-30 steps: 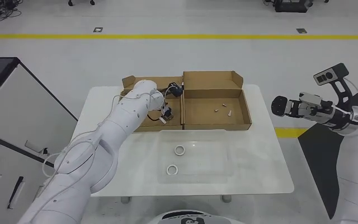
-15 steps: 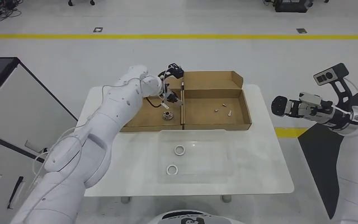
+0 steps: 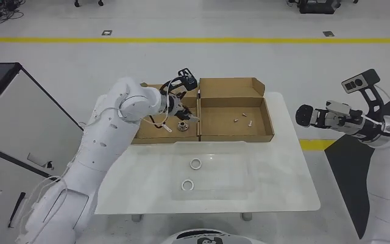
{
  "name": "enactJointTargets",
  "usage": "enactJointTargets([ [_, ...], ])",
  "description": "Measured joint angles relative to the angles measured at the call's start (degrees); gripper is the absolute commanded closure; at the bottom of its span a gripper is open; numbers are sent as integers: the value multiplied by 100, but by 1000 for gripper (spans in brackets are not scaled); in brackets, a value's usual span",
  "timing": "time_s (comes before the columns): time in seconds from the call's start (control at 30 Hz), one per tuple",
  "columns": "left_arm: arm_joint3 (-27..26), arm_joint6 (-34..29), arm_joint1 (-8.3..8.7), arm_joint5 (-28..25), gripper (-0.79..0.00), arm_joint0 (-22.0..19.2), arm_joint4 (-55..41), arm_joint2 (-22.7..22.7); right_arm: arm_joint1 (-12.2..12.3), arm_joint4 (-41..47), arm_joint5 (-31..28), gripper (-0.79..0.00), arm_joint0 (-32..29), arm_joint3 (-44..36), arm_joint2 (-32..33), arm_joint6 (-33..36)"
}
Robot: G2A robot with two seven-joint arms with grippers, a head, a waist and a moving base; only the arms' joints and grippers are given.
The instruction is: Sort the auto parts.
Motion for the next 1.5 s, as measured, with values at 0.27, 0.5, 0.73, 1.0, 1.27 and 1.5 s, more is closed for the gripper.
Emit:
enactJointTargets([
  [0.27,-1749,-517,290,-81,-785,1247,-162,-643,0,0,0,-785,0,0,0,0],
  [0.5,-2066,-514,337,-85,-785,1474,-297,-640,0,0,0,-785,0,0,0,0],
  [0.73,-2075,-497,338,-81,-785,1485,-258,-620,0,0,0,-785,0,0,0,0],
  [1.0,-2298,-514,507,-89,-785,1106,733,753,0,0,0,-785,0,0,0,0],
  [1.27,-2070,-818,767,217,-785,88,624,2234,0,0,0,-785,0,0,0,0],
  [1.5,-2063,-809,771,223,-785,71,605,2236,0,0,0,-785,0,0,0,0],
])
